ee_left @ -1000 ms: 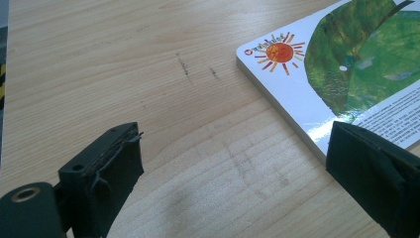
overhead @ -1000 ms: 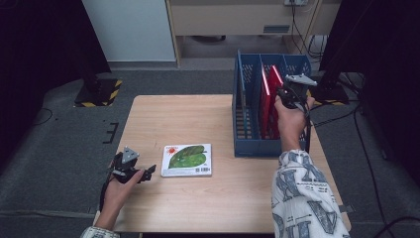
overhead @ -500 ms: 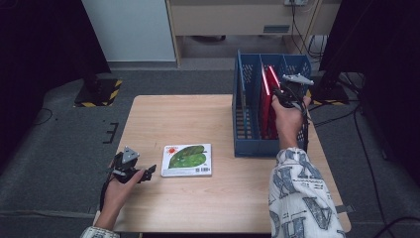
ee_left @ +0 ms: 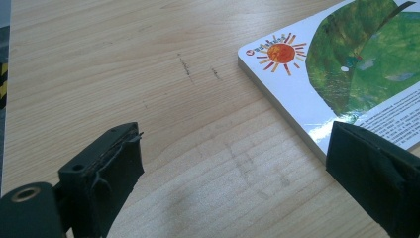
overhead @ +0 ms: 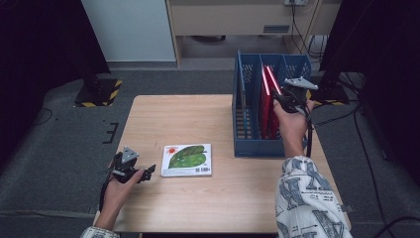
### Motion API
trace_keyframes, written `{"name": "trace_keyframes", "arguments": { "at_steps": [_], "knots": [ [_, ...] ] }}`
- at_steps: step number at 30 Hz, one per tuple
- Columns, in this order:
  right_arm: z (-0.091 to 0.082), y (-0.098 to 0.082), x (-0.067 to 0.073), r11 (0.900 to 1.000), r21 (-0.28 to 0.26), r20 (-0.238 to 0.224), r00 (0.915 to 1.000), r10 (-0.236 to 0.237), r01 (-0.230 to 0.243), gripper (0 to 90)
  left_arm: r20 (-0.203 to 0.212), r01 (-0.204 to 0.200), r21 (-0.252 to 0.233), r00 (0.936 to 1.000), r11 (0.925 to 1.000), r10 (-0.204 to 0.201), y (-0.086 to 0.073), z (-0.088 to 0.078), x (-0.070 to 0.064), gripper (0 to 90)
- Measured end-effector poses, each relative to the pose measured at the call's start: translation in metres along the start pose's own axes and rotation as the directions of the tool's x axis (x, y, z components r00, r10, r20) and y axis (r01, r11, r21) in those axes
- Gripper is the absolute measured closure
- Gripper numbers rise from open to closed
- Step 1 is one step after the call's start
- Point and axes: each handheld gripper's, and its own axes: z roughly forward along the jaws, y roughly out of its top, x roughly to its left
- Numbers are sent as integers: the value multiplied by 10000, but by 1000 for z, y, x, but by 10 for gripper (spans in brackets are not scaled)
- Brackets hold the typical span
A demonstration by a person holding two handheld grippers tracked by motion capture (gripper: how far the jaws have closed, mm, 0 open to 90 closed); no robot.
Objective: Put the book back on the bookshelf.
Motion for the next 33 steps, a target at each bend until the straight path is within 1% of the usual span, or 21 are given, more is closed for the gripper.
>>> {"name": "trace_keyframes", "arguments": {
  "at_steps": [3,6,12,14,17,21,23,29,31,32,33],
  "knots": [
    [-2,-1,0,9999,54,-21,9999,-102,102,683,-9,-26,34,10000,10000,26,0,0,-1,64],
    [-6,-4,0,10000,58,-83,9999,-79,80,686,-15,-38,22,10000,10000,38,0,0,-1,64],
    [-11,-14,2,9998,155,-157,9998,-129,132,690,-9,-34,-1,10000,10000,34,0,-1,-1,64],
    [-11,-16,3,9999,143,-181,9998,-95,98,702,6,-40,9,10000,10000,40,0,-1,-2,64],
    [-10,-16,4,9998,137,-222,9996,-164,167,736,3,-62,31,10000,10000,62,0,0,-2,64],
    [-7,-15,4,9997,136,-149,9997,-176,178,739,6,-60,35,10000,10000,60,0,0,-2,64],
    [-6,-14,4,9998,136,-76,9999,-146,147,721,11,-85,22,10000,10000,85,0,0,-2,64],
    [4,-16,7,9996,229,39,9999,-155,154,742,24,-98,12,9999,10000,98,0,0,-2,65],
    [5,-16,9,9994,205,136,9995,-285,282,761,25,-80,11,10000,10000,80,0,0,-2,65],
    [6,-15,11,9986,195,319,9982,-499,493,778,21,-90,13,10000,10000,90,0,0,-2,65],
    [7,-14,11,9984,192,473,9974,-546,537,787,26,-88,5,10000,10000,88,0,0,-2,65]
  ]
}}
